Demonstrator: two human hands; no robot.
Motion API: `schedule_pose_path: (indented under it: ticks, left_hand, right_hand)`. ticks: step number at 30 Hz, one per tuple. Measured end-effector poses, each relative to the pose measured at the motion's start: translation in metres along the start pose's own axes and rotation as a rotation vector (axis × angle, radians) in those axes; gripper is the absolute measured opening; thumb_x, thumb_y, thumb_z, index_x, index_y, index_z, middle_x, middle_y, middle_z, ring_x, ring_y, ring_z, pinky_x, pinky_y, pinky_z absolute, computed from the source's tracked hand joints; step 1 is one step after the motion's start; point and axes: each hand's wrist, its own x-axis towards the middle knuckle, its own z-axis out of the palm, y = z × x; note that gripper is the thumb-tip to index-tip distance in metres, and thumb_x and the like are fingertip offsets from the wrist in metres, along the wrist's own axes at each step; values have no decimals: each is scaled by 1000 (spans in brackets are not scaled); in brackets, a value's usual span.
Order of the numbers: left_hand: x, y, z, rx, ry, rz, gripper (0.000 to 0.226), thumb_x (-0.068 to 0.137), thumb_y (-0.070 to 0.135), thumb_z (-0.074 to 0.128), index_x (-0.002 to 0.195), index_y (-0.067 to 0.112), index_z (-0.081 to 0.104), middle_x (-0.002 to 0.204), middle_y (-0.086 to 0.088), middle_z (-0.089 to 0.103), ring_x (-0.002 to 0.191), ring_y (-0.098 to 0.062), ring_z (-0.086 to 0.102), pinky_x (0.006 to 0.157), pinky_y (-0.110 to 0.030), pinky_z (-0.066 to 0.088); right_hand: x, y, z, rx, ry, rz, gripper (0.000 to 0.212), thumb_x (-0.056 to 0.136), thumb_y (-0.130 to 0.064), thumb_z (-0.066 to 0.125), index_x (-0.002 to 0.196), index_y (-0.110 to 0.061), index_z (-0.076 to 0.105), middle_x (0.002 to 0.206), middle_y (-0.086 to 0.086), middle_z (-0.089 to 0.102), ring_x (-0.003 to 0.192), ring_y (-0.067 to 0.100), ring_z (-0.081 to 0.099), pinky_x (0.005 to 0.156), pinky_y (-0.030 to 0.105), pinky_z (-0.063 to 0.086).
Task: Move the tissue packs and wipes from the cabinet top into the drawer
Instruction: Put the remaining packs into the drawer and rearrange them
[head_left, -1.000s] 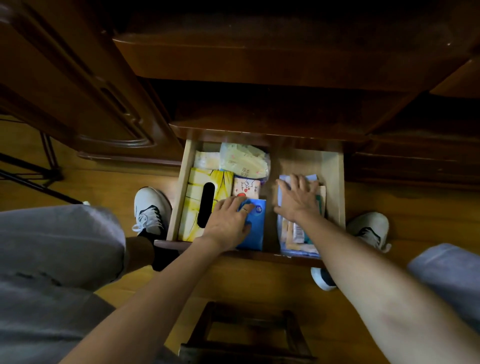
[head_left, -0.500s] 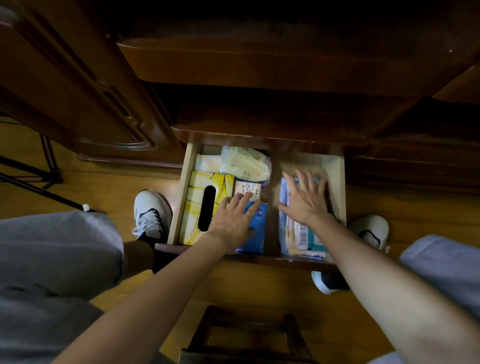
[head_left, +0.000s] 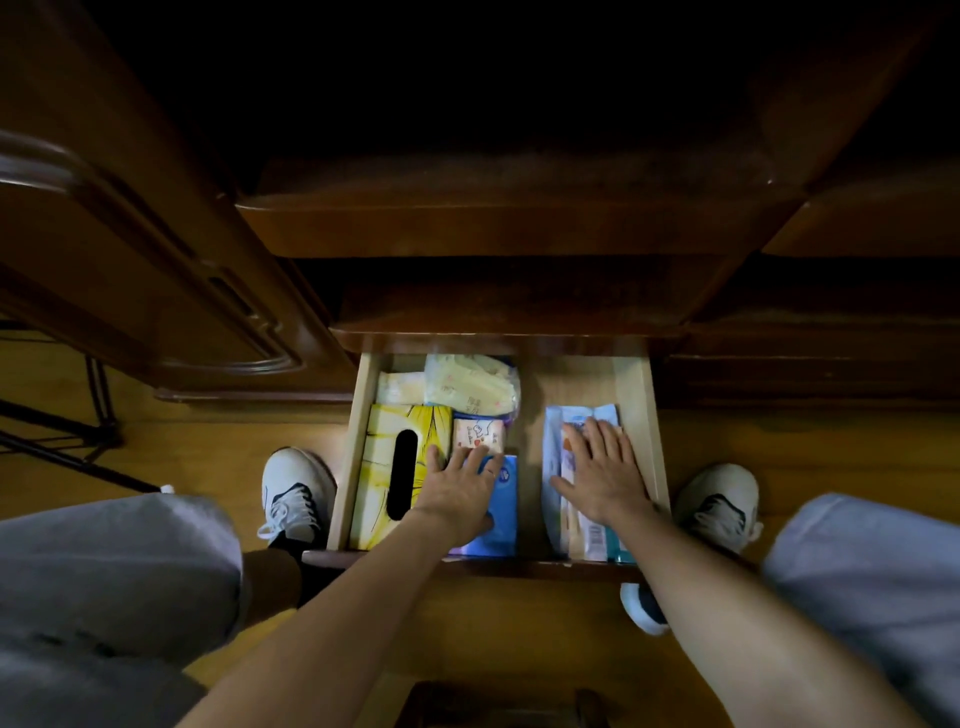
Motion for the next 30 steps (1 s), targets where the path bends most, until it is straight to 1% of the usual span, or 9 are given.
schedule_pose_path:
  ticks: [4, 7, 9, 13, 17, 20, 22, 26, 30]
  left_hand:
    - [-3, -4, -6, 26, -17, 25, 95, 93, 43, 66, 163, 19, 7, 167, -9, 14, 152, -34, 16, 121, -62, 15]
    - [-5, -7, -6, 56, -19, 34, 94, 92, 40, 66, 163, 21, 7, 167, -9, 13, 152, -34, 16, 121, -60, 17]
    - [-6, -7, -5, 57, -34, 35, 95, 92, 40, 67, 163, 22, 6, 167, -9, 12, 152, -34, 15, 122, -60, 15]
    - [-5, -8, -2, 43, -15, 30, 95, 92, 40, 67, 163, 23, 7, 167, -7, 13, 153, -34, 16, 122, -59, 15]
    - [-1, -11, 2, 46, 34, 3, 108, 88, 48, 71, 163, 17, 0, 166, -8, 18, 151, -32, 22, 120, -55, 22]
    - [2, -12, 3, 84, 36, -26, 114, 85, 56, 73, 163, 17, 0, 171, -7, 5, 153, -31, 19, 120, -54, 21]
    - [6, -14, 1, 109, 19, -34, 115, 83, 60, 73, 164, 18, 3, 172, -7, -3, 154, -33, 16, 120, -54, 21]
    - [14, -14, -3, 146, 1, -30, 119, 79, 65, 74, 163, 16, 5, 170, -10, 8, 154, -34, 13, 124, -55, 12]
    - [19, -15, -4, 230, 16, 3, 118, 80, 73, 66, 163, 14, 7, 168, -14, 14, 156, -37, 4, 125, -59, -1]
  right_hand:
    - [-8, -6, -11, -34, 20, 20, 86, 88, -65, 54, 155, -22, 20, 159, 13, 30, 145, 32, 28, 119, 45, 20]
    - [-7, -5, -22, -67, 6, 22, 80, 82, -67, 60, 144, -24, 34, 144, 9, 49, 129, 28, 46, 105, 41, 35]
    - [-5, -1, -27, -72, -20, 11, 79, 82, -70, 60, 142, -24, 37, 144, 8, 50, 130, 27, 46, 103, 40, 35]
    - [-4, -3, -22, -49, -58, 15, 85, 87, -70, 52, 152, -23, 26, 156, 9, 38, 141, 30, 34, 117, 44, 22]
    - [1, -1, -24, -36, 66, -31, 87, 89, -70, 48, 156, -19, 24, 162, 7, 29, 149, 27, 23, 122, 50, 11]
    - [1, 6, -23, -34, -43, -68, 89, 85, -69, 55, 154, -20, 27, 158, 5, 38, 144, 27, 35, 119, 45, 21]
    - [0, 6, -23, -38, -80, -59, 88, 84, -69, 57, 152, -20, 29, 155, 6, 41, 141, 28, 38, 118, 46, 23]
    - [-8, 3, -19, -58, -50, -52, 82, 88, -68, 53, 151, -21, 29, 153, 5, 41, 140, 27, 37, 118, 46, 21]
    - [-9, 0, -20, -56, -62, -28, 79, 90, -67, 49, 150, -20, 30, 153, 6, 42, 140, 28, 38, 118, 47, 20]
